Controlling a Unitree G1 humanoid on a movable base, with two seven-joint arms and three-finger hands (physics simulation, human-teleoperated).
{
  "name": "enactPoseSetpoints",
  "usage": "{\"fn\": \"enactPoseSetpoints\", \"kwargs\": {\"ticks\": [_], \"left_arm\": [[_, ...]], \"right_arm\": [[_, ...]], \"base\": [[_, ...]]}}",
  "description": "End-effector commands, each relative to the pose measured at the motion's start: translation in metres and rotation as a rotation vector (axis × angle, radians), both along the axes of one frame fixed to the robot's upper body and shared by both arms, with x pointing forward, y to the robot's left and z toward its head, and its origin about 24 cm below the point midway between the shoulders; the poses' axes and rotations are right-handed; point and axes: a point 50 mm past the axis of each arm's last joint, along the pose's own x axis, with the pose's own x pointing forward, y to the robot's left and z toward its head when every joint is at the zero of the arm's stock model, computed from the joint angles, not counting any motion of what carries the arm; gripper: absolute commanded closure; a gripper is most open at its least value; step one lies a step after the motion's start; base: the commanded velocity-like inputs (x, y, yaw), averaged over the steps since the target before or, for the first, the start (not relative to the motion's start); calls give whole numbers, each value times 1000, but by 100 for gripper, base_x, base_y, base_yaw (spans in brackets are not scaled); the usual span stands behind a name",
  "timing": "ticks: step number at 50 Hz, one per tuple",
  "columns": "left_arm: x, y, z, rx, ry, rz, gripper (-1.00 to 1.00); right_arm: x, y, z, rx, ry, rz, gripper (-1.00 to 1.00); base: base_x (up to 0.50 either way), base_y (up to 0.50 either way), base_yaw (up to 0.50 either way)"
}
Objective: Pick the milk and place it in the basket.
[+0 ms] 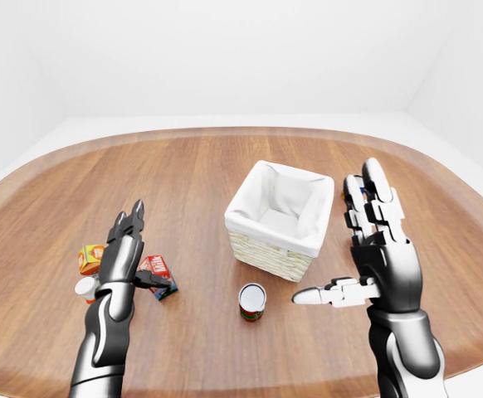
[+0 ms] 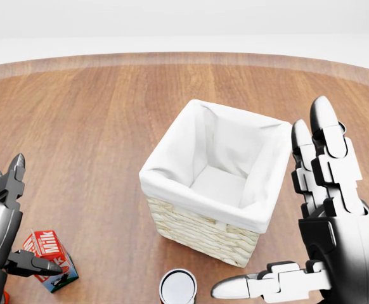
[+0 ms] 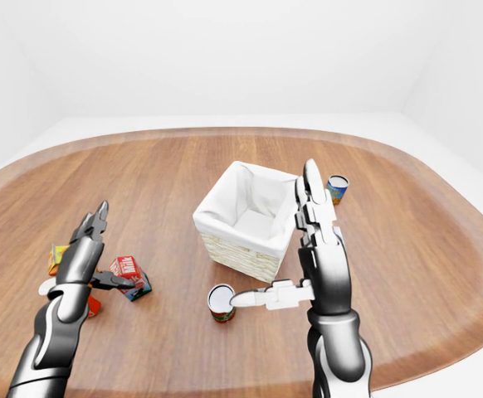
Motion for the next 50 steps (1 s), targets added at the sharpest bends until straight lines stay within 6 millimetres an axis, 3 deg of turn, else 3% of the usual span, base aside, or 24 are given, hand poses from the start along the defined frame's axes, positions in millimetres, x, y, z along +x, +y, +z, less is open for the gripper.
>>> {"fn": "enactPoseSetpoints", "kwargs": {"ticks": [1, 17, 41, 50], "left_arm": [[9, 9, -14, 17, 39, 40, -100], [24, 27, -39, 49, 128, 118, -100], [25, 13, -50, -5, 201, 59, -100], [29, 15, -66, 4, 270, 87, -100]], "right_arm": [[-1, 0, 1, 5, -5, 0, -100], [-1, 0, 1, 7, -4, 2, -100], [-1, -3, 5, 23, -13, -11, -100], [-4, -4, 7, 29, -21, -14, -100]], "base": [[0, 0, 0], [0, 0, 0], [0, 0, 0], [0, 0, 0]]}}
